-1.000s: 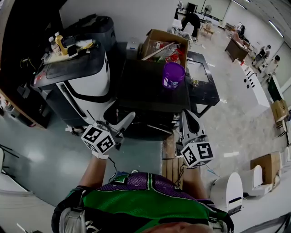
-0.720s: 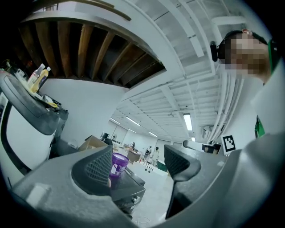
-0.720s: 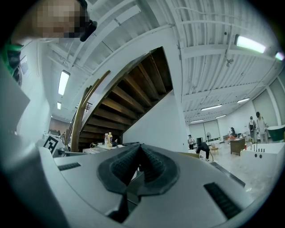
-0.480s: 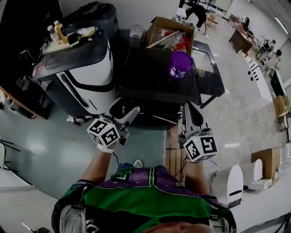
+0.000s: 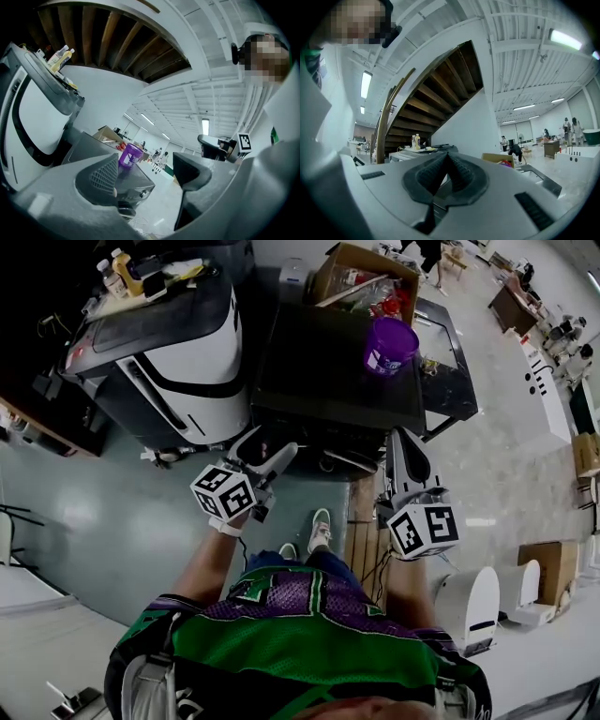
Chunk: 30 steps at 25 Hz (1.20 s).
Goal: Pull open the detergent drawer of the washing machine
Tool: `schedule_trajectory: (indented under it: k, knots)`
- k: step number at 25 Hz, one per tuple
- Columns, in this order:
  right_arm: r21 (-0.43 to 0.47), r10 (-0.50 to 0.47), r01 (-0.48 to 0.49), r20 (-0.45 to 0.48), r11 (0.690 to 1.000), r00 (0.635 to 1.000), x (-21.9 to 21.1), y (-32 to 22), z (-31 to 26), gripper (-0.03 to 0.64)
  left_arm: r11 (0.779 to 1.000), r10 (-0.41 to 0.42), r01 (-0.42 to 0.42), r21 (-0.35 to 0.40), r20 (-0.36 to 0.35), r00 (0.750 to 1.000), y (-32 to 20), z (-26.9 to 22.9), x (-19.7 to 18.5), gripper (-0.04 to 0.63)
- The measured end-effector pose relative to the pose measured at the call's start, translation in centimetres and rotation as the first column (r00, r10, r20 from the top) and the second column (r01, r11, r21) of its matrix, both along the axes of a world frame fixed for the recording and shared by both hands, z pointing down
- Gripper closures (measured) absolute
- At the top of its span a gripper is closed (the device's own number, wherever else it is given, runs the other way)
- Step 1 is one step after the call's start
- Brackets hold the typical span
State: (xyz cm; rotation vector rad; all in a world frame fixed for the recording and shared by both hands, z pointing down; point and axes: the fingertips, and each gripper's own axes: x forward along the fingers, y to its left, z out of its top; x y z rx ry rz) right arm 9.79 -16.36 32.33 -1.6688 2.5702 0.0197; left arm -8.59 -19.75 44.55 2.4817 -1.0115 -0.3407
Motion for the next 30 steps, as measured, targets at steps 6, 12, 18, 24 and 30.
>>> schedule_trajectory:
  k: [6, 12, 18, 24, 30]
  knots:
    - [-0.002, -0.044, 0.044, 0.006, 0.999, 0.999, -0.6, -1.8, 0.6, 0.615, 0.998, -0.026, 0.024, -0.063, -0.034, 0.999, -1.2, 2.7, -0.2, 0.244]
    - [0.017, -0.099, 0.099, -0.001, 0.995, 0.995, -1.3, -4.3, 0.5, 0.615, 0.991, -0.068, 0.059, -0.122, -0.071, 0.995, -3.5, 5.3, -0.8, 0.244]
    - [0.01, -0.124, 0.124, -0.006, 0.992, 0.992, -0.9, -6.4, 1.3, 0.615, 0.974, -0.112, 0.084, -0.208, -0.126, 0.986, -5.6, 9.4, -0.8, 0.244]
    - [-0.007, -0.137, 0.137, -0.014, 0.99, 0.99, 0.1, -7.8, 2.7, 0.615, 0.954, -0.159, 0.107, -0.28, -0.173, 0.972, -7.8, 13.6, -0.5, 0.241]
    - [-0.016, -0.145, 0.145, -0.015, 0.989, 0.989, 1.0, -9.1, 3.4, 0.615, 0.926, -0.199, 0.1, -0.364, -0.245, 0.949, -10.5, 17.9, -0.4, 0.225]
